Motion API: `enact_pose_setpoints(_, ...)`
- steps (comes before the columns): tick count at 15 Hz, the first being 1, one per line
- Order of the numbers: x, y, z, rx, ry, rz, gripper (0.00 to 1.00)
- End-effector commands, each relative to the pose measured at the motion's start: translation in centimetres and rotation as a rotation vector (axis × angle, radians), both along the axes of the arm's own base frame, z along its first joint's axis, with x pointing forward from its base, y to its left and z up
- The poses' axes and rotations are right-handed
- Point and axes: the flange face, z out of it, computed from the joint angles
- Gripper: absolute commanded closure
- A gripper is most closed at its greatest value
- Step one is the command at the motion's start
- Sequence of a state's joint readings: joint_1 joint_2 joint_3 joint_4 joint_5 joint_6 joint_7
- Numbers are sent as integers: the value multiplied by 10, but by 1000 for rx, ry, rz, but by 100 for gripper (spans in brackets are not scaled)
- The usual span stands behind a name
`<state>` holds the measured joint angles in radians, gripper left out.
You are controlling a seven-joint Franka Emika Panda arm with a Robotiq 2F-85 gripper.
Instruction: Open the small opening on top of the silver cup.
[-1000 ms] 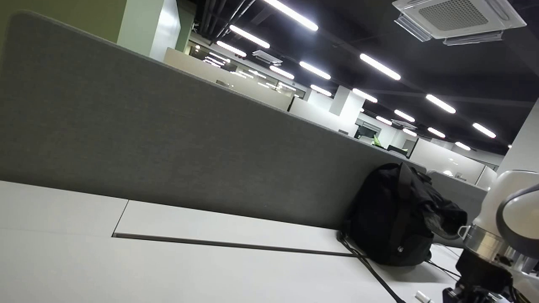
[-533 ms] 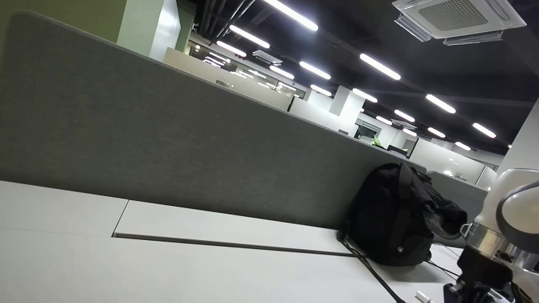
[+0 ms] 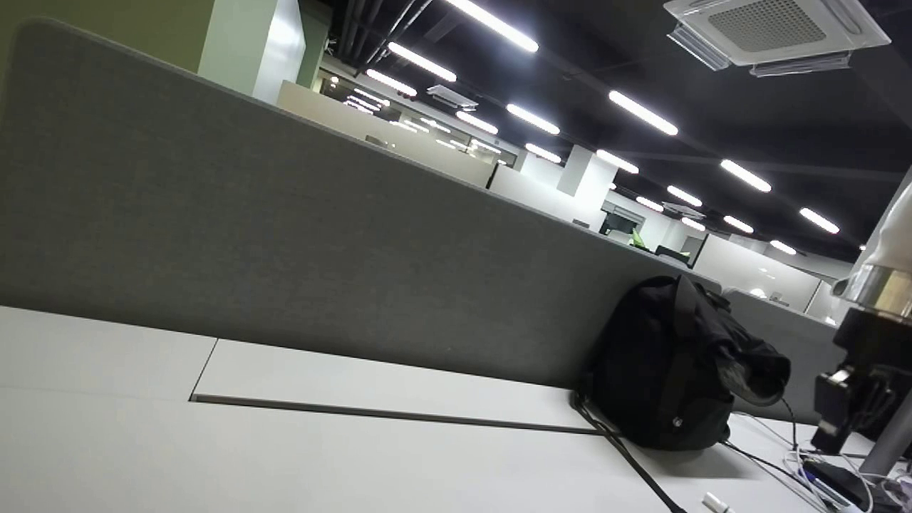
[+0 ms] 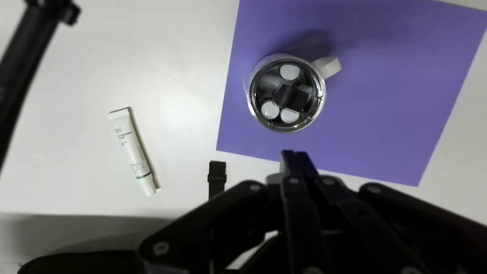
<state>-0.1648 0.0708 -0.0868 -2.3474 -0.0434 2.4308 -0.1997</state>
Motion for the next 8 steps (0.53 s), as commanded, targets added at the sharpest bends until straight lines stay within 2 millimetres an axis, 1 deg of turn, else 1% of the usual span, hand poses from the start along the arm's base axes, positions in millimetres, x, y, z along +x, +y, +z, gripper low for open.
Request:
enact_pose_setpoints(1, -10, -7, 55, -6, -32, 29, 65)
enact_pose_setpoints(3, -11, -10, 71, -14, -64, 42, 51)
enact_pose_setpoints(4, -11, -11, 75, -16, -79, 53, 45)
enact_pose_setpoints(7, -10, -16, 77, -14, -94, 68, 23)
enact_pose_setpoints(8, -10, -17, 75, -15, -92, 72, 17)
